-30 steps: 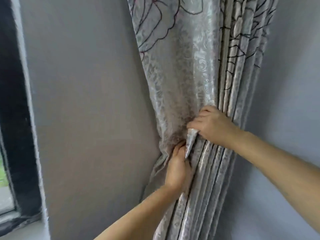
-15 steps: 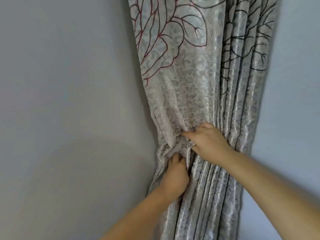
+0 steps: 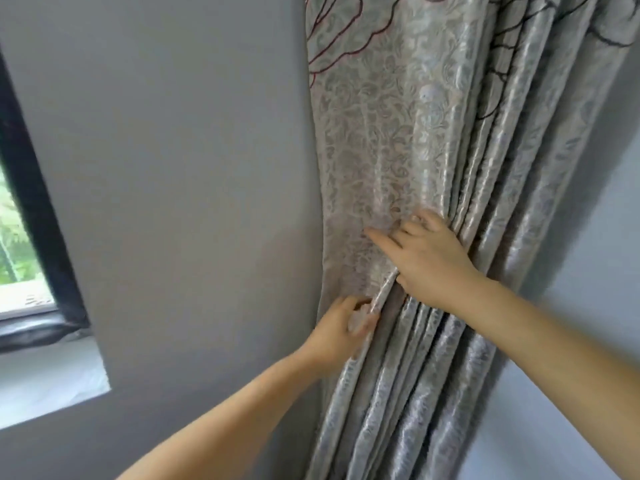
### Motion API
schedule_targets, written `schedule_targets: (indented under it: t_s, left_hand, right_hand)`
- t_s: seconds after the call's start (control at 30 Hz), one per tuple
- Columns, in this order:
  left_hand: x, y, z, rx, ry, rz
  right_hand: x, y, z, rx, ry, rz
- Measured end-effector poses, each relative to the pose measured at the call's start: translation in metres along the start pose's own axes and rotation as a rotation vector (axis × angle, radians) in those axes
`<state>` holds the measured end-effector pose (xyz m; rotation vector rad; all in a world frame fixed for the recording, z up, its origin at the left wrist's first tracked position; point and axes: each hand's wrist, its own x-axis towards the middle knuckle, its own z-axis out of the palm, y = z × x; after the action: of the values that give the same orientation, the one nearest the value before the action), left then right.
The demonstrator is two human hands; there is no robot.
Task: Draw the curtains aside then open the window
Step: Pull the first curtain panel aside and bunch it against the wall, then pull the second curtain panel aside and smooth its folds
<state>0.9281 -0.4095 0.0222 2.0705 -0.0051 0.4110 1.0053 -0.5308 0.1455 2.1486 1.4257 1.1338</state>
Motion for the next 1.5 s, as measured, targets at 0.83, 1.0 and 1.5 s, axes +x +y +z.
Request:
schedule_targets:
  t_s: [0.83, 1.0, 1.5]
  left_hand:
    - [-0.618, 0.037, -0.035, -0.021, 1.401, -0.828]
    - [-0.689, 0.038, -0.029, -0.106, 1.507, -0.918]
    - [-0.896, 0.061, -0.124, -0.008, 1.758, -0.975]
  right_hand:
    - [-0.2, -0.415, -0.104, 2.256, -0.851, 0.153]
    - [-0.197, -0.479, -0.148, 2.189, -0.951, 0.161]
    - [-0.126, -0.64, -0.256, 2.106, -0.835, 0.01]
